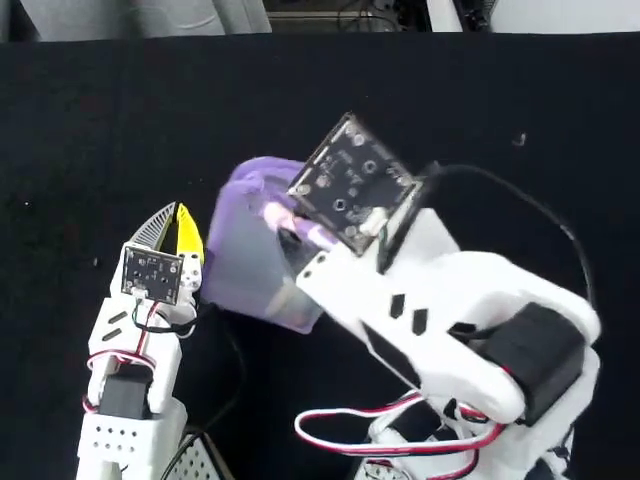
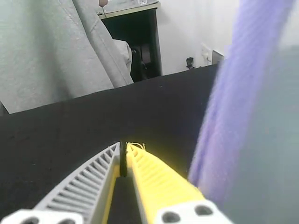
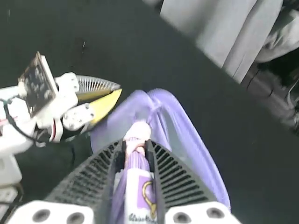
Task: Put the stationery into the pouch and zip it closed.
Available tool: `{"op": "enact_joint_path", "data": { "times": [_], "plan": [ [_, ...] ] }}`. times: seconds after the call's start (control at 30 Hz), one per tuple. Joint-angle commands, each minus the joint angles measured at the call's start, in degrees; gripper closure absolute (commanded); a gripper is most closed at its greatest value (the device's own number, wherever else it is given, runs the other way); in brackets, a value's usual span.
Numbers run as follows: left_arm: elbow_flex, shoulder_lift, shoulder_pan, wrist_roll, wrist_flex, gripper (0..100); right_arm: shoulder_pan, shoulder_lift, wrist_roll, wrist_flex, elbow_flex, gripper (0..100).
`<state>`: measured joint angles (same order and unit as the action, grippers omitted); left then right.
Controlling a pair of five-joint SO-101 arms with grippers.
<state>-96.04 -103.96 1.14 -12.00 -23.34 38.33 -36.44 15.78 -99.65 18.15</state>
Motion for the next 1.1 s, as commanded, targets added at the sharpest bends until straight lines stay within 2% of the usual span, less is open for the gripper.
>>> {"op": "enact_joint_path", "data": {
  "times": [0.0, 0.43, 0.6, 0.67, 1.07],
  "plan": [
    [0.3, -0.6, -0.5, 0.6, 1.2, 97, 0.6, -4.4, 1.4, 0.3, -2.9, 98.5],
    [8.6, -0.6, -7.3, 0.6, 0.1, 96, 0.6, -6.3, 2.3, -1.2, -3.9, 98.5],
    [20.3, -0.6, -6.2, 0.7, -13.5, 79, 0.4, -6.5, 2.3, -1.3, -4.0, 98.5],
    [25.2, -0.6, -4.6, 0.5, -19.4, 74, 0.4, -6.5, 2.3, -1.3, -4.0, 98.5],
    [42.9, -0.6, 4.3, 0.4, -39.3, 75, 0.6, -6.6, 4.1, -1.6, -4.4, 98.5]
  ]
}}
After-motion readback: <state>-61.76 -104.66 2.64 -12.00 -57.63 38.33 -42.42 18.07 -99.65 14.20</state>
